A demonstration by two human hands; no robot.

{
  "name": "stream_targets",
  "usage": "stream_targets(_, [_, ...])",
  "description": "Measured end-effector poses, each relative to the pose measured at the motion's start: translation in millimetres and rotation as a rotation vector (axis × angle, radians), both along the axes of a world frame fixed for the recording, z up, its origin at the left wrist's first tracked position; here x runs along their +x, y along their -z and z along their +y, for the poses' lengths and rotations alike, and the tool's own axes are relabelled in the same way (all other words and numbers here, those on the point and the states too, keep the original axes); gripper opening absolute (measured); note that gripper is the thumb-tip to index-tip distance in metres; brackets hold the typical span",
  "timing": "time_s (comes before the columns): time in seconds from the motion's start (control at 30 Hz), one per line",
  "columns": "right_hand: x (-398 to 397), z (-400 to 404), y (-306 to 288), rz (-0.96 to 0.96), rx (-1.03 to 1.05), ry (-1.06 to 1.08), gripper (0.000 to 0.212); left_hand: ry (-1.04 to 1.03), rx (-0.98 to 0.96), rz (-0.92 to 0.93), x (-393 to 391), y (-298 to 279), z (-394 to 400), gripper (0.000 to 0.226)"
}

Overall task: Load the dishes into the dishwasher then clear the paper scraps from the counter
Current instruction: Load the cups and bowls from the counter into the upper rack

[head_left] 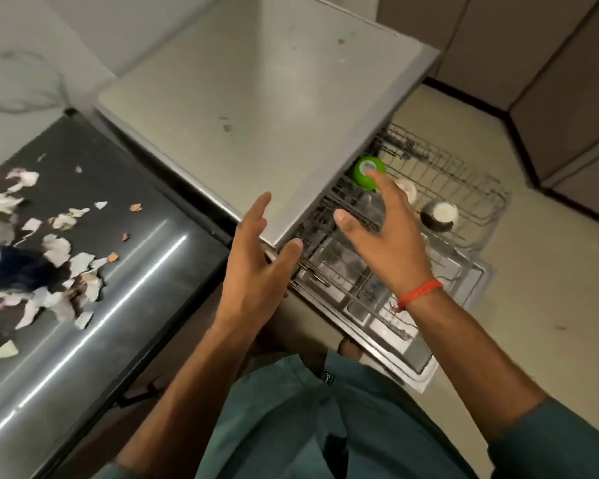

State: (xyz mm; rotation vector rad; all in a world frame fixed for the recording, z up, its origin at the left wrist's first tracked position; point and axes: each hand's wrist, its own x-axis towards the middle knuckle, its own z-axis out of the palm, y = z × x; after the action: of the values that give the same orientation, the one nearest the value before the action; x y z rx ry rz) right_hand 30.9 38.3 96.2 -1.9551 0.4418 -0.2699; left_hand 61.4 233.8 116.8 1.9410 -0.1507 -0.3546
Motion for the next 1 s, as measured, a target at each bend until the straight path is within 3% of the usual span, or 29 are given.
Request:
stream_targets(0.5, [90,196,-40,-0.064,-0.019,-0.44,0.075,-0.421,-0.101,-0.087,16,-23,185,0.063])
stream_targets(1.0, [147,350,-37,0.013,-0.104,-0.804,0.075,-0.761,-0.078,-0.079,28,-1,354,0.063])
